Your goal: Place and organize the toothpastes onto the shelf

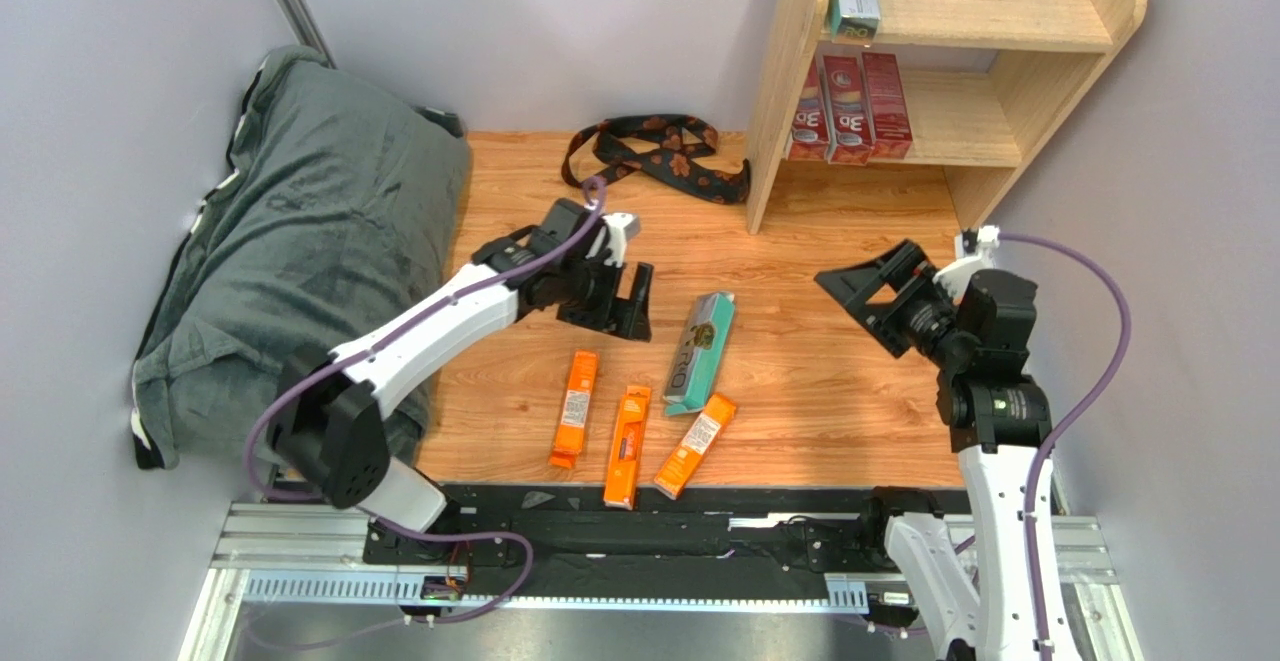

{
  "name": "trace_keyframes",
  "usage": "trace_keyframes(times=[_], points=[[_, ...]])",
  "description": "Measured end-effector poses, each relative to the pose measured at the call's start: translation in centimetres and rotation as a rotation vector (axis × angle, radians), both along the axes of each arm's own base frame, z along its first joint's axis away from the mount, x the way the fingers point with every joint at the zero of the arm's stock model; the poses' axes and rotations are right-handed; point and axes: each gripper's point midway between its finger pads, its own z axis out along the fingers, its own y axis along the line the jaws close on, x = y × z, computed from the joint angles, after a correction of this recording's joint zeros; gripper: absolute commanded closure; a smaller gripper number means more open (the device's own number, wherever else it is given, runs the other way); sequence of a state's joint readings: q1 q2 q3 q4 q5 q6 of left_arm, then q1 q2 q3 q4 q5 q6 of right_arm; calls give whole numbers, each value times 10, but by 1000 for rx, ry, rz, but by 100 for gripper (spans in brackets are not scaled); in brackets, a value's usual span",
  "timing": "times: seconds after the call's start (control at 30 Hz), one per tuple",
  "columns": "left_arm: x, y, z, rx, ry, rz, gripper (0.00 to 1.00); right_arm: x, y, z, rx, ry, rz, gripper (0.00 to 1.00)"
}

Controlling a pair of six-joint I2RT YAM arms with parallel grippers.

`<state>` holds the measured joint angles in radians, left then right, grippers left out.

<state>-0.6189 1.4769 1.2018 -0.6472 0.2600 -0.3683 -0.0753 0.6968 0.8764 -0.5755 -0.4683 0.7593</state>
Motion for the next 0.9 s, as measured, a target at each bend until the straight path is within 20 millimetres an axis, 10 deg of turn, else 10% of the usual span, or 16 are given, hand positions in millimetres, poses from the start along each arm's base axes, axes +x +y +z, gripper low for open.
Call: trace_keyframes(times=[0.2,0.9], points=[[15,-45,-29,69,40,-63,7,-24,1,-47,-2,108,-2,5],[20,-124,-112,-13,207,-164,15,-52,3,-70,1,140,-1,5]])
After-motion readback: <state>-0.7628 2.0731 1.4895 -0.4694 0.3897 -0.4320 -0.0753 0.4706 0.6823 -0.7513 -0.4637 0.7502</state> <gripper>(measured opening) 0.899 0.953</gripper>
